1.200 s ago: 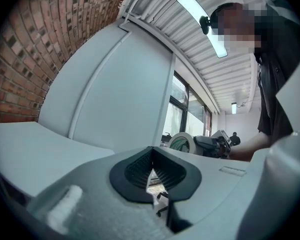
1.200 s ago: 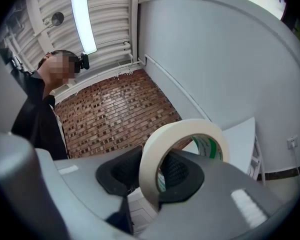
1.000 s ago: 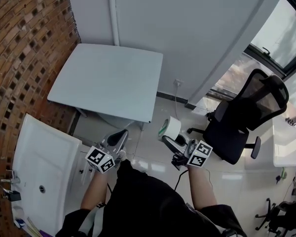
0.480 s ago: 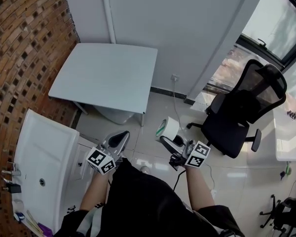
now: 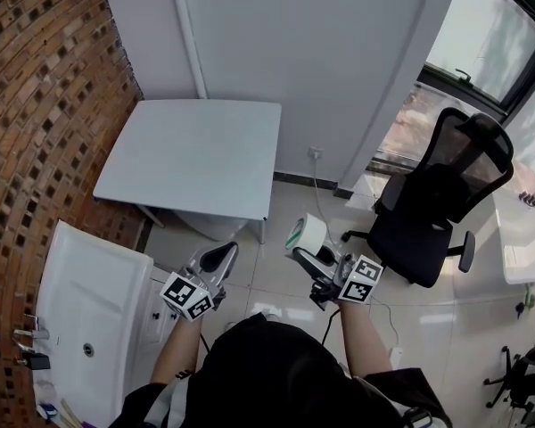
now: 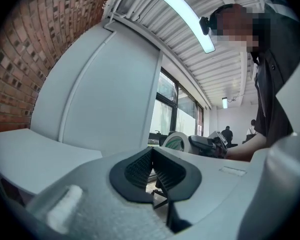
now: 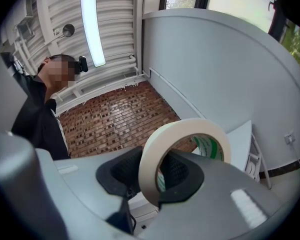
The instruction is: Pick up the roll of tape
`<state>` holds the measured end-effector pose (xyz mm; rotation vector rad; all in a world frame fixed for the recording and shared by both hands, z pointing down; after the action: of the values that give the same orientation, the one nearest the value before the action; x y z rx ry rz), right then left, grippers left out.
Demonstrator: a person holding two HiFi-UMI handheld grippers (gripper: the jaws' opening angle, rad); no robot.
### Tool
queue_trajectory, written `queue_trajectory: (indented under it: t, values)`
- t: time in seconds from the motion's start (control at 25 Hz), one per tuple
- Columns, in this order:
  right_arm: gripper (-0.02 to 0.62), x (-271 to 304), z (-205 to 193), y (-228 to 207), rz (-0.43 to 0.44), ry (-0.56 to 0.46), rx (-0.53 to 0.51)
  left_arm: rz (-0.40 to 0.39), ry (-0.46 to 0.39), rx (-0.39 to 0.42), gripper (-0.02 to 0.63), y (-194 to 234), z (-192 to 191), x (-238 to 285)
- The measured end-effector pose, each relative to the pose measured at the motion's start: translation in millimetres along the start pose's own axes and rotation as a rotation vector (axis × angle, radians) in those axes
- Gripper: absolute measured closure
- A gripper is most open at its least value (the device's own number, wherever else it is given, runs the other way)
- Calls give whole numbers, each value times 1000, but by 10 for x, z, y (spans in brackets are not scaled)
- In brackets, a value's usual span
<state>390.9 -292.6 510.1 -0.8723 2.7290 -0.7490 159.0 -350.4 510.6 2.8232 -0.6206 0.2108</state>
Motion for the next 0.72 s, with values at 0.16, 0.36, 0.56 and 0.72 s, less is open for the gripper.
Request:
queue_trajectory:
  t: [0.16, 0.36, 0.56, 0.72]
  values:
    - [482, 157, 5, -26, -1, 17, -7, 26, -2, 36, 603, 116, 84, -119]
    - [482, 386, 43, -15, 25, 34, -15, 76, -36, -6, 604, 376, 30, -404]
    - [482, 667, 83, 51, 60, 62, -63, 103, -40, 1, 604, 554, 73, -676]
    - [483, 884, 52, 123, 62, 88, -107, 119, -50, -17, 604, 635, 43, -839]
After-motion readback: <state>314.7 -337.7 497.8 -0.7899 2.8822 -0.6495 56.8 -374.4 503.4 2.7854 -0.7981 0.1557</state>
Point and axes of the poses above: the fingertips, and each gripper's own axes: x forward along the fingers, y to its left, z out of its top, the point moved 6 cm from there along -x, backward along the fingers, and after that the axes turned 13 degrees about y, right-handed, at the moved point
